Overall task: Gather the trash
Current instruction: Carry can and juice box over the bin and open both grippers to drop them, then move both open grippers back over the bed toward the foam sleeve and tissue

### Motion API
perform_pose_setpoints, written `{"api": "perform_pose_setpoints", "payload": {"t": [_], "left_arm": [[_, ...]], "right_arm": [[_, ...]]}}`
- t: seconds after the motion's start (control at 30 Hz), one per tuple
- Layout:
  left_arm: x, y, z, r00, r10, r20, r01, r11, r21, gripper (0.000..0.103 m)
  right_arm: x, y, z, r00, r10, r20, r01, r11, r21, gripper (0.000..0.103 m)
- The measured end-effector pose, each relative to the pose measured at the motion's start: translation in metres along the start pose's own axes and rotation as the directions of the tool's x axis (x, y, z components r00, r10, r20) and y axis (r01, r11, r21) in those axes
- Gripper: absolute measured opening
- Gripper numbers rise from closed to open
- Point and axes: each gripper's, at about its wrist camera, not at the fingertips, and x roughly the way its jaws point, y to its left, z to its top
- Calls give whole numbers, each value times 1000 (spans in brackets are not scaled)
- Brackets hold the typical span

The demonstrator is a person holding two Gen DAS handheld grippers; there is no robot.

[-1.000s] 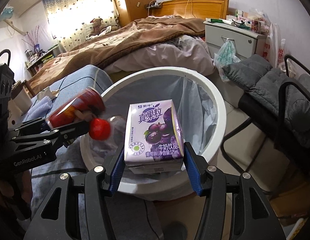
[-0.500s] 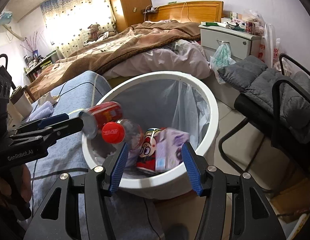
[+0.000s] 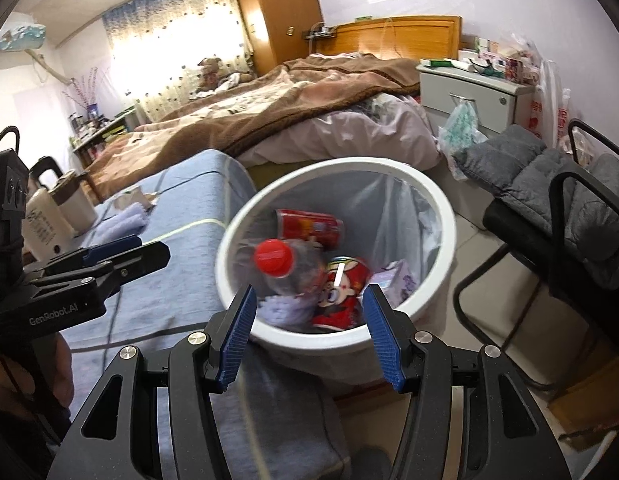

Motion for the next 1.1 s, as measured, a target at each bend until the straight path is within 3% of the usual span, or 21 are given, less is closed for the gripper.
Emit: {"api": "perform_pose_setpoints", "payload": {"t": [0.77, 1.1], "left_arm": [[-61, 63, -51, 991, 131, 20, -128, 984, -123, 66], [-78, 90, -49, 983, 182, 35, -174, 972, -155, 66]], "right_arm": [[-10, 82, -18, 989, 147, -29, -149, 980, -131, 56], [-4, 110, -9, 980, 189, -54, -196, 965, -172, 56]]}}
